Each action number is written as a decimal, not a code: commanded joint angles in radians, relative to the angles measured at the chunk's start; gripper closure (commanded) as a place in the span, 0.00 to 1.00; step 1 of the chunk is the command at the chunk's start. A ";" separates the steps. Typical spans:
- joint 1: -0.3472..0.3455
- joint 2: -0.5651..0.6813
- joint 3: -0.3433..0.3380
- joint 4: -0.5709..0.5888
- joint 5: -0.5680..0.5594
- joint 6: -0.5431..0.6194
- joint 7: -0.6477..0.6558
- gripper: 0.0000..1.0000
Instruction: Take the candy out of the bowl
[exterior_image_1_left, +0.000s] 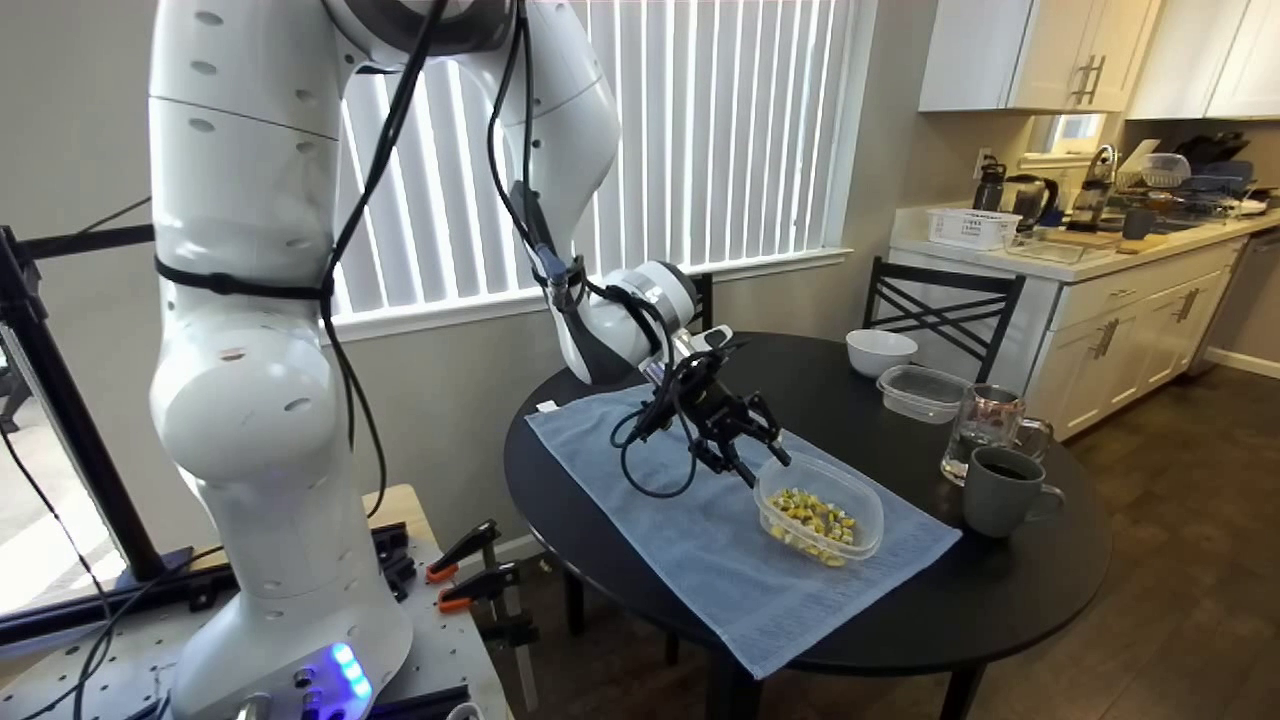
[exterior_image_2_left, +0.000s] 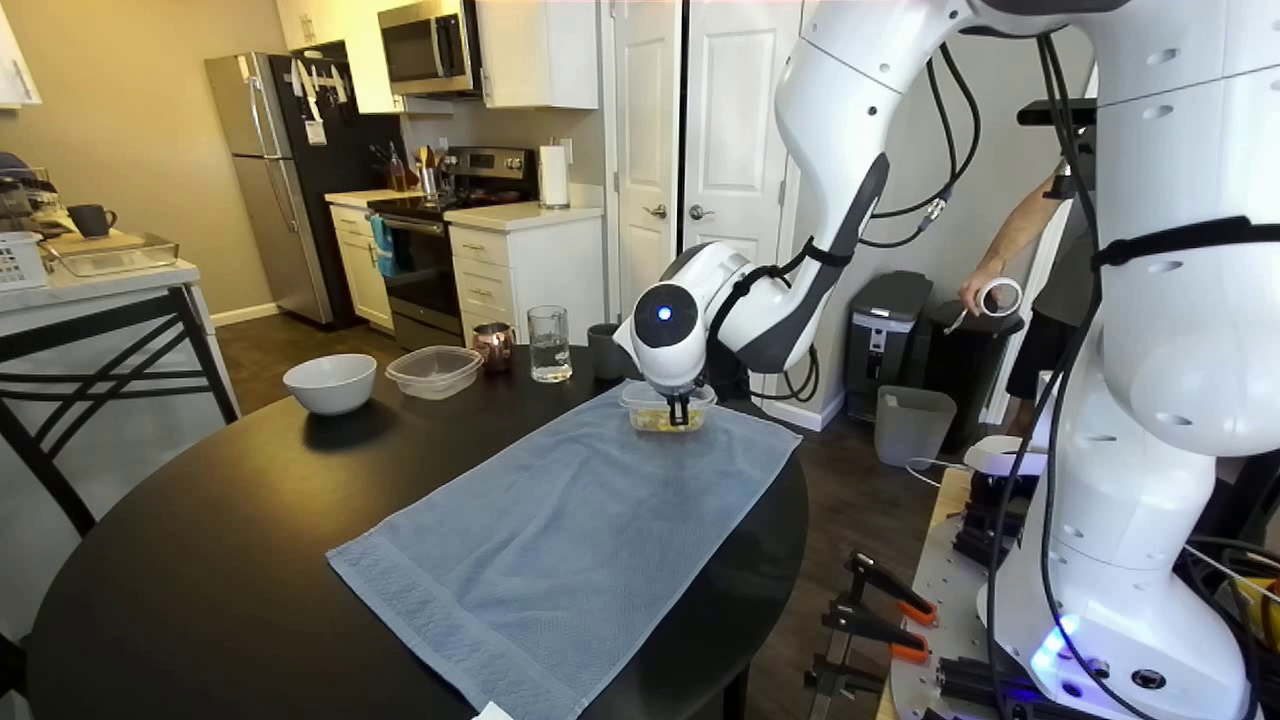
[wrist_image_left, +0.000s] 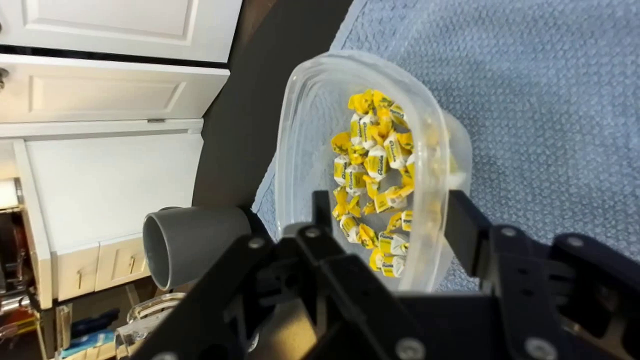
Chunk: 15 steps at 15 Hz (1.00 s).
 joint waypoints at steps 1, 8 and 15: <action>-0.044 -0.021 0.013 -0.016 0.047 0.055 0.034 0.69; -0.109 -0.050 -0.018 -0.040 0.148 0.259 0.086 0.99; -0.143 -0.082 -0.031 -0.040 0.198 0.341 0.092 0.99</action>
